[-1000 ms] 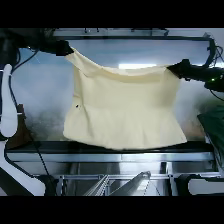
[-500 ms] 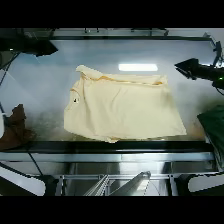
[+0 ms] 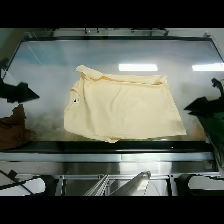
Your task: Fold the shirts.
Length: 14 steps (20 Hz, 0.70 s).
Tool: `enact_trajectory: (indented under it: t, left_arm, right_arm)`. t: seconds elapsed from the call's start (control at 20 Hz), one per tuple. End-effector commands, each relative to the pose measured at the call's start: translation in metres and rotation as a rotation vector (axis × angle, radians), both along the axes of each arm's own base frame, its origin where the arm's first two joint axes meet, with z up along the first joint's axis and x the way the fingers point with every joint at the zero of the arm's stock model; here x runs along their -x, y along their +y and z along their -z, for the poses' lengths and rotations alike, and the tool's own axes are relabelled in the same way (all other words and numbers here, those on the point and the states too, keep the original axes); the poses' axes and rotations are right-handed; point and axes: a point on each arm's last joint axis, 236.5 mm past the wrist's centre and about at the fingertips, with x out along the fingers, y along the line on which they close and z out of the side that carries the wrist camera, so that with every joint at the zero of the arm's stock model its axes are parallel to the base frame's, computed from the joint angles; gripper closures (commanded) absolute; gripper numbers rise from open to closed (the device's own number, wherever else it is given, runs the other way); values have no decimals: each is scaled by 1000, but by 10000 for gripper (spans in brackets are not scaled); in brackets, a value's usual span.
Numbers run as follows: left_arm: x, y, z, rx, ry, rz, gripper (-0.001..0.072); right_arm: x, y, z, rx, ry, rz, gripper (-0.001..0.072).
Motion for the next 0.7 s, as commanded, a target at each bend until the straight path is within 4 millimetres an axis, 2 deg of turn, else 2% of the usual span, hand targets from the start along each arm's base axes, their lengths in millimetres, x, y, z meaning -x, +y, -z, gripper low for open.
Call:
enact_trajectory:
  t: [0.0,0.1,0.15,0.4,0.5,0.65]
  left_arm:
    - [51,-4,36,39,79,-64,313]
    - [64,-9,47,52,107,-80,60]
    - [65,-10,52,51,111,-87,36]
    - [75,-15,68,64,145,-102,37]
    - [77,-16,69,68,151,-100,37]
    - [77,-15,69,66,149,-101,37]
  right_arm:
    - [61,-34,28,117,202,14,192]
    - [68,-45,30,130,211,29,192]
    - [68,-46,33,131,204,36,192]
    - [66,-30,60,87,159,21,193]
    - [69,-22,74,67,183,17,198]
    - [72,-5,84,23,223,-23,199]
